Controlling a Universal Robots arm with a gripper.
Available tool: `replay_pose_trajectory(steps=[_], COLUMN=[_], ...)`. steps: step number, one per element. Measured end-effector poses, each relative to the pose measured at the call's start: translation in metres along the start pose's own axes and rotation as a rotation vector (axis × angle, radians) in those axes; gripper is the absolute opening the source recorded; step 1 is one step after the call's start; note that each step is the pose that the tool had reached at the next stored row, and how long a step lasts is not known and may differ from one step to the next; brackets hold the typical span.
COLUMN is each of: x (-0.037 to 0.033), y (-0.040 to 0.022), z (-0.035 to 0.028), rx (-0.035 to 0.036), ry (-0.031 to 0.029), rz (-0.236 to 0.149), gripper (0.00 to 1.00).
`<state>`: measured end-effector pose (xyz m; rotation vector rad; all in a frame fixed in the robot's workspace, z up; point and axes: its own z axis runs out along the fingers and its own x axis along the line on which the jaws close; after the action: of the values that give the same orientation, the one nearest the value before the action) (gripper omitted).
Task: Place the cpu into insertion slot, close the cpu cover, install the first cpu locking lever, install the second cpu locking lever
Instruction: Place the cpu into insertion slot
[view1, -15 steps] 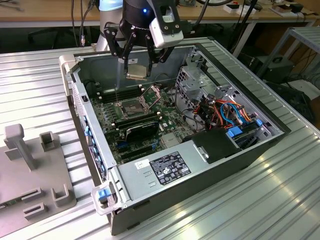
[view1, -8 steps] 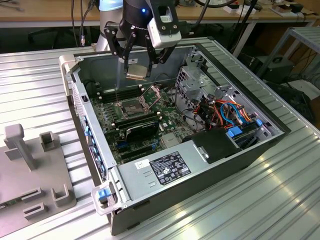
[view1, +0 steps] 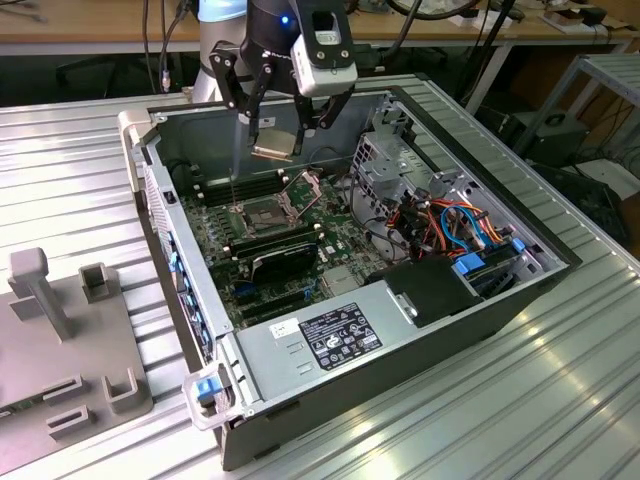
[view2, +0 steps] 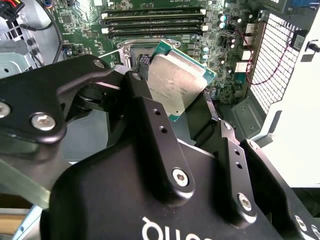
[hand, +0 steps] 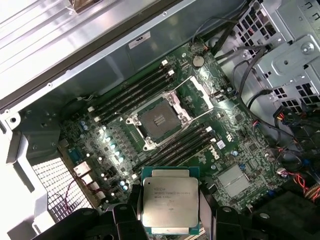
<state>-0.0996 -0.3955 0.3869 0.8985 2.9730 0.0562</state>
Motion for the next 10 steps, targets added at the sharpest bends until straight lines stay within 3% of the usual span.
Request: replay_pose_trajectory(steps=[10], x=[0.0001], y=[0.0001], z=[0.0000], rx=[0.0015], ry=[-0.0027], rz=[0.060], gripper=[0.55])
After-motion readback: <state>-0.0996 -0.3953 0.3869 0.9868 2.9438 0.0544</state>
